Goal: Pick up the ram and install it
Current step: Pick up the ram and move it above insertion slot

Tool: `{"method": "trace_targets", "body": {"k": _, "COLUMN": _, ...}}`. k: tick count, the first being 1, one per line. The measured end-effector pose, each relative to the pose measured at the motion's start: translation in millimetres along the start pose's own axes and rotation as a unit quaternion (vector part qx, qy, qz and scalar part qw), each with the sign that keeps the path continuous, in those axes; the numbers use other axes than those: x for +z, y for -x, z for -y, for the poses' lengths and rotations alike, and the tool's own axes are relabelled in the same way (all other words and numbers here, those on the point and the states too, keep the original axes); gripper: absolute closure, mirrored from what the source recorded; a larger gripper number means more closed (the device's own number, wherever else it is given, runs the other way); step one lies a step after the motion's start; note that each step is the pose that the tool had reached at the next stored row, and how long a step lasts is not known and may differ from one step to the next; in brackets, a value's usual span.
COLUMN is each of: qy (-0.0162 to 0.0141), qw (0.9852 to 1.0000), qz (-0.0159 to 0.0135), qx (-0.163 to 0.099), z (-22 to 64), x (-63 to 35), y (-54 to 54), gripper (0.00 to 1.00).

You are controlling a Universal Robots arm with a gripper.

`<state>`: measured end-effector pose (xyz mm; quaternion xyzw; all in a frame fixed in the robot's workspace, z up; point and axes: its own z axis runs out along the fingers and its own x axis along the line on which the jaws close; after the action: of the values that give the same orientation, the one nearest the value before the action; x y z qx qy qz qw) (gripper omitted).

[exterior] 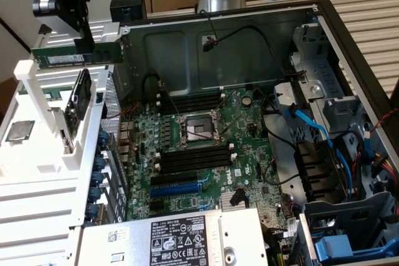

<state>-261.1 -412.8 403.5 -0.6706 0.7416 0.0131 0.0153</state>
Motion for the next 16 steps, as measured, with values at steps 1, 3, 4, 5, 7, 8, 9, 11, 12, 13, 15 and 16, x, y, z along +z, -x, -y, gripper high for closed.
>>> {"method": "trace_targets", "body": {"k": 1, "qy": 0.0, "qw": 1.0, "qz": -0.0001, "qx": 0.0, "z": 3.3, "x": 0.0, "y": 0.9, "gripper": 0.88}}
{"method": "trace_targets", "body": {"k": 3, "qy": -0.0002, "qw": 1.0, "qz": -0.0016, "qx": 0.0, "z": 17.7, "x": 0.1, "y": 4.3, "gripper": 0.88}}
{"method": "trace_targets", "body": {"k": 4, "qy": -0.0003, "qw": 1.0, "qz": -0.0025, "qx": 0.0, "z": 21.9, "x": 0.1, "y": 5.2, "gripper": 0.88}}
{"method": "trace_targets", "body": {"k": 5, "qy": -0.0003, "qw": 1.0, "qz": -0.0035, "qx": 0.0, "z": 25.9, "x": 0.2, "y": 6.1, "gripper": 0.88}}
{"method": "trace_targets", "body": {"k": 7, "qy": -0.0006, "qw": 1.0, "qz": -0.0056, "qx": 0.0, "z": 37.5, "x": 0.3, "y": 8.8, "gripper": 0.88}}
{"method": "trace_targets", "body": {"k": 8, "qy": -0.0006, "qw": 1.0, "qz": -0.0061, "qx": 0.0, "z": 41.3, "x": 0.4, "y": 9.8, "gripper": 0.88}}
{"method": "trace_targets", "body": {"k": 9, "qy": -0.0007, "qw": 1.0, "qz": -0.0066, "qx": 0.0, "z": 45.0, "x": 0.4, "y": 10.7, "gripper": 0.88}}
{"method": "trace_targets", "body": {"k": 11, "qy": -0.0007, "qw": 1.0, "qz": -0.0075, "qx": 0.0, "z": 53.0, "x": 0.4, "y": 12.6, "gripper": 0.88}}
{"method": "trace_targets", "body": {"k": 12, "qy": -0.0008, "qw": 1.0, "qz": -0.0079, "qx": 0.0, "z": 60.0, "x": 0.6, "y": 14.4, "gripper": 0.88}}
{"method": "trace_targets", "body": {"k": 13, "qy": -0.0008, "qw": 1.0, "qz": -0.008, "qx": 0.0, "z": 63.0, "x": 0.6, "y": 15.3, "gripper": 0.88}}
{"method": "trace_targets", "body": {"k": 15, "qy": -0.0005, "qw": 1.0, "qz": -0.008, "qx": 0.0, "z": 71.4, "x": 1.4, "y": 17.9, "gripper": 0.88}}
{"method": "trace_targets", "body": {"k": 16, "qy": 0.0003, "qw": 1.0, "qz": -0.0081, "qx": 0.0, "z": 73.7, "x": 1.9, "y": 19.1, "gripper": 0.88}}
